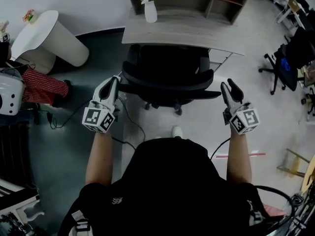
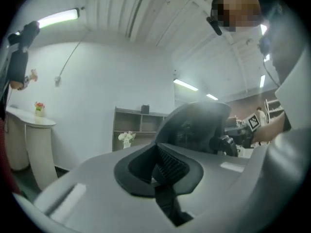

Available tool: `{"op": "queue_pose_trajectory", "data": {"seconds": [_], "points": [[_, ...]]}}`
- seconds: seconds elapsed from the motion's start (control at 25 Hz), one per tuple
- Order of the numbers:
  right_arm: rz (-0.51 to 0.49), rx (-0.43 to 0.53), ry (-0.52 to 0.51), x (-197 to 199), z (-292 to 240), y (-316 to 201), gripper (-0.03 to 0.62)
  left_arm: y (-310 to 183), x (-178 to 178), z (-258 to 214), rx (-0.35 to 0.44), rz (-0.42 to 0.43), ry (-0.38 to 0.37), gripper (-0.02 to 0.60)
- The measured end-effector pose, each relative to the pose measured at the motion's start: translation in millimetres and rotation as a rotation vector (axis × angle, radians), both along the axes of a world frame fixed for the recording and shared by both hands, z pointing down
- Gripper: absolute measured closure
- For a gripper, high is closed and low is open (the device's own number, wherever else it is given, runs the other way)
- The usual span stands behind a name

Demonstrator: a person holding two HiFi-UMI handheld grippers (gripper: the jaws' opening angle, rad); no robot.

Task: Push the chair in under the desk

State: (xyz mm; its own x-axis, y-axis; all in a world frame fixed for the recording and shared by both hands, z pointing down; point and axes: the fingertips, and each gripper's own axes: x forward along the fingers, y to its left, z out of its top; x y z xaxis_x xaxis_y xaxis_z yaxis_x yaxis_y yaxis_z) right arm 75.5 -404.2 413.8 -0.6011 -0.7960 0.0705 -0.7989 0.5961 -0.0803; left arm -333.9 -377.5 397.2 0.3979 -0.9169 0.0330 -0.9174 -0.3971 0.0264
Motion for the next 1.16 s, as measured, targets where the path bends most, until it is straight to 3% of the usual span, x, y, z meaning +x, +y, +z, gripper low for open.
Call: {"op": "queue_pose_trajectory", "data": {"seconds": [0.12, 0.16, 0.32, 1.16], "points": [[0.053, -0.024, 0.018, 5, 12, 1, 0.509, 5, 3, -1, -0.007, -0.004, 0.065, 0.577], [0.082, -0.033, 0.028, 10, 16, 1, 0.592, 7, 4, -1, -0.005, -0.008, 0.065, 0.576], [0.145, -0.064, 0.032, 23, 28, 0, 0.592, 14, 4, 4, -0.009, -0.036, 0.055, 0.576], [0.131, -0.080, 0.035, 24, 33, -9, 0.592, 14, 1, 8, -0.022, -0.069, 0.011, 0.577]]}}
